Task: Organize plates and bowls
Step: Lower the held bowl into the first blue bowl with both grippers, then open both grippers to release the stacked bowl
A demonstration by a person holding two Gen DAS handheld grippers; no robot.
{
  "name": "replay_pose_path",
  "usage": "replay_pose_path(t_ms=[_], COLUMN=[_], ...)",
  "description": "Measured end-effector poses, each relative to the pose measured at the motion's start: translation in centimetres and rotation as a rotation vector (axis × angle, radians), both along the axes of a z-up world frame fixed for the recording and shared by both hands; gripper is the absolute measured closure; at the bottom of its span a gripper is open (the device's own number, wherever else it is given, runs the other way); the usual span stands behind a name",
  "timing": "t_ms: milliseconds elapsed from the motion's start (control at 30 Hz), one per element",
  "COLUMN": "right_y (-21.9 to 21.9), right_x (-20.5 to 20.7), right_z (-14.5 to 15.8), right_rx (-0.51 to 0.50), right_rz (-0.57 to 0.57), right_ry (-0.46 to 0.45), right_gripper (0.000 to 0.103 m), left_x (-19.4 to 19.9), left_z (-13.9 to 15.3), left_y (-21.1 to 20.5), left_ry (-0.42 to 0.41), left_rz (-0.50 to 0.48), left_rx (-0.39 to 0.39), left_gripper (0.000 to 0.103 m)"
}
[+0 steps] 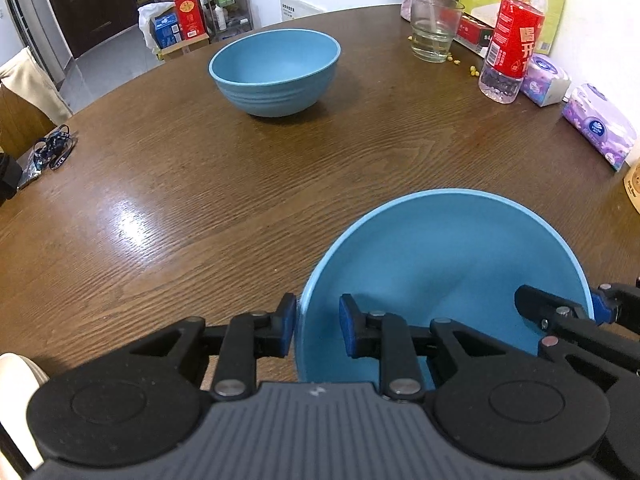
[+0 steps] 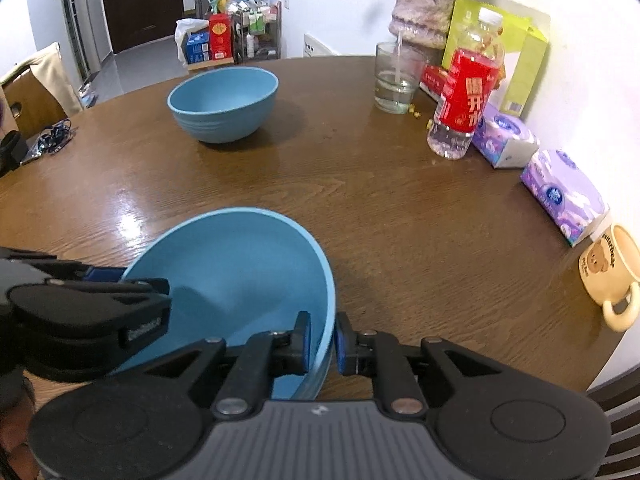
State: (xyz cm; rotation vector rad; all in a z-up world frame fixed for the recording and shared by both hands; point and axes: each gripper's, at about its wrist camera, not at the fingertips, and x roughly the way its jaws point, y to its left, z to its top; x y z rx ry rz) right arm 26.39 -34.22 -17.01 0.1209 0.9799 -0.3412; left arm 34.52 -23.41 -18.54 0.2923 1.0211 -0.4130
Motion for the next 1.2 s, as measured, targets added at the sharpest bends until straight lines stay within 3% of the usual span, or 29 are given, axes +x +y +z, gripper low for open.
replay_pose_path(t_ms=[233, 300, 400, 500, 733, 967, 1100, 1167, 1200], right_y=[-0.8, -0.9, -1.1, -1.0, -1.2, -1.1, -1.2, -1.3, -1.3], right_x=[-1.1, -1.5, -2.1, -2.3, -2.2, -2.3, -2.7, -3.1, -3.4], right_z=[0.4, 0.9, 1.4, 1.6, 0.4, 0.0, 0.3, 0.8, 1.1], right_rx=[0.033, 0.041, 0.050, 0.083, 0.099, 0.091, 0.103, 0.105, 0.108], right_rz=[-0.010, -0.011, -0.012, 0.008, -0.008, -0.004, -0.022, -0.029, -0.033], right_ry=[-0.030, -0.048, -0.070, -0.087, -0.082, -0.101, -0.102, -0.114, -0.123], right_gripper=[0.074, 0.074, 0.076, 0.092, 0.096, 0.097, 0.090, 0.079, 0.068], left_x=[0.2, 0.2, 0.3, 0.3, 0.0, -0.4, -0.7, -0.9, -1.1], left_z=[0.1, 0.1, 0.1, 0.2, 0.5, 1.0, 1.6, 2.1, 2.5], left_y=[0.9, 1.0, 1.1, 1.1, 1.7, 1.9, 2.6, 3.2, 3.5], left_ry=[0.009, 0.010, 0.014, 0.017, 0.018, 0.006, -0.008, -0.021, -0.033], left_rz=[0.022, 0.024, 0.026, 0.021, 0.019, 0.023, 0.043, 0.059, 0.069], left_rx=[-0.013, -0.017, -0.026, -0.039, -0.068, -0.077, -0.088, -0.098, -0.101], left_gripper=[0.076, 0.076, 0.076, 0.077, 0.086, 0.086, 0.081, 0.065, 0.060])
